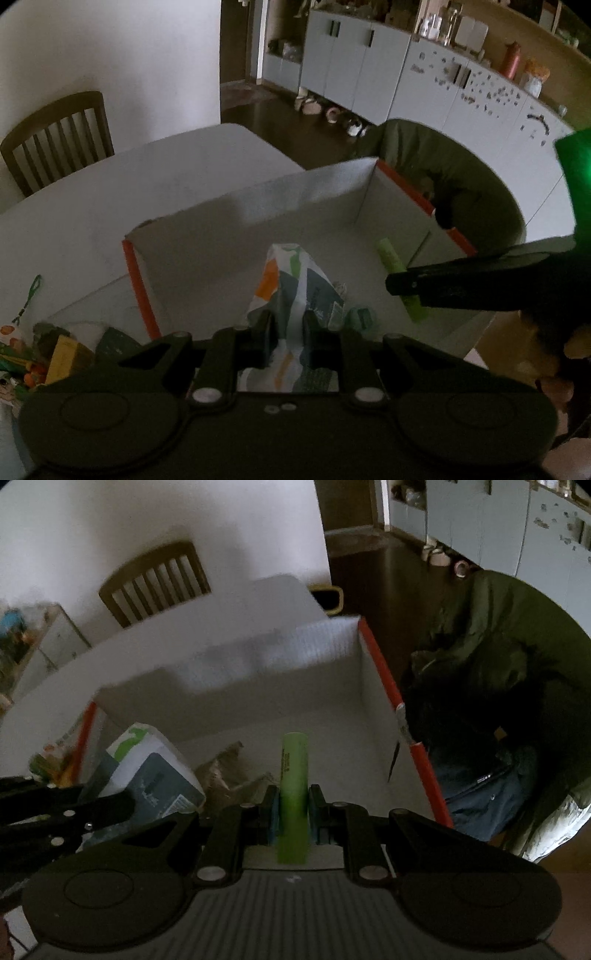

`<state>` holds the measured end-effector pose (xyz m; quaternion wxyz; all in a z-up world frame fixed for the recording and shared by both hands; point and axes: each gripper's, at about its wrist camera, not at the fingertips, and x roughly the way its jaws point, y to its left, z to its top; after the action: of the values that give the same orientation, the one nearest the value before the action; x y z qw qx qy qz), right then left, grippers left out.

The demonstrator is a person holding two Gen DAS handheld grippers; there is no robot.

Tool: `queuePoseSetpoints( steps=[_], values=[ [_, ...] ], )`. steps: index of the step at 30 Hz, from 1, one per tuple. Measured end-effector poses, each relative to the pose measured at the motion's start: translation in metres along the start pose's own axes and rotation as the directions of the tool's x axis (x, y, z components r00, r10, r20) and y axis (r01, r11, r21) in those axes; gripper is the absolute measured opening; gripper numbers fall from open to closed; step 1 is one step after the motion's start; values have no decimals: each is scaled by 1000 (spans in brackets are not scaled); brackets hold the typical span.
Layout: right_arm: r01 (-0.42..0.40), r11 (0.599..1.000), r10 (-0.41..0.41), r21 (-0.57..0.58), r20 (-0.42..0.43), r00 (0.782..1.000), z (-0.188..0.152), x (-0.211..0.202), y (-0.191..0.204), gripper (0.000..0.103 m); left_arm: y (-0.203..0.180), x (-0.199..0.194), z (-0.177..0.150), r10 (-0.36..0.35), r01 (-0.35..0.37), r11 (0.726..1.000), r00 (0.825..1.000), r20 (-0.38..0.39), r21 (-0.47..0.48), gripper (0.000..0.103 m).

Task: Organize objects
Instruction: 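Lower the green tube and white-green packet into the shoebox and release both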

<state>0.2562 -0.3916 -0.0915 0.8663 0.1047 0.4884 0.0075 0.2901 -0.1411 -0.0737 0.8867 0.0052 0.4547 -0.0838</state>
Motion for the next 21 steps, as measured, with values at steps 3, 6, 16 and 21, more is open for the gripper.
queuePoseSetpoints(
  steps=[3, 6, 16, 21],
  values=[
    [25, 999, -26, -36, -30, 999, -2, 16, 2, 16, -4, 8, -1, 20, -20, 1000, 1000, -16, 17, 15],
    [46, 998, -48, -51, -54, 997, -2, 29, 1, 16, -5, 14, -2, 39, -38, 999, 999, -31, 30, 15],
    [76, 990, -90, -116, -117, 989, -4, 55, 2, 16, -6, 32, -6, 68, -61, 995, 993, -93, 73, 15],
    [74, 989, -90, -128, -127, 988, -2, 58, 3, 16, -8, 39, -4, 71, -60, 994, 991, -117, 96, 18]
  ],
)
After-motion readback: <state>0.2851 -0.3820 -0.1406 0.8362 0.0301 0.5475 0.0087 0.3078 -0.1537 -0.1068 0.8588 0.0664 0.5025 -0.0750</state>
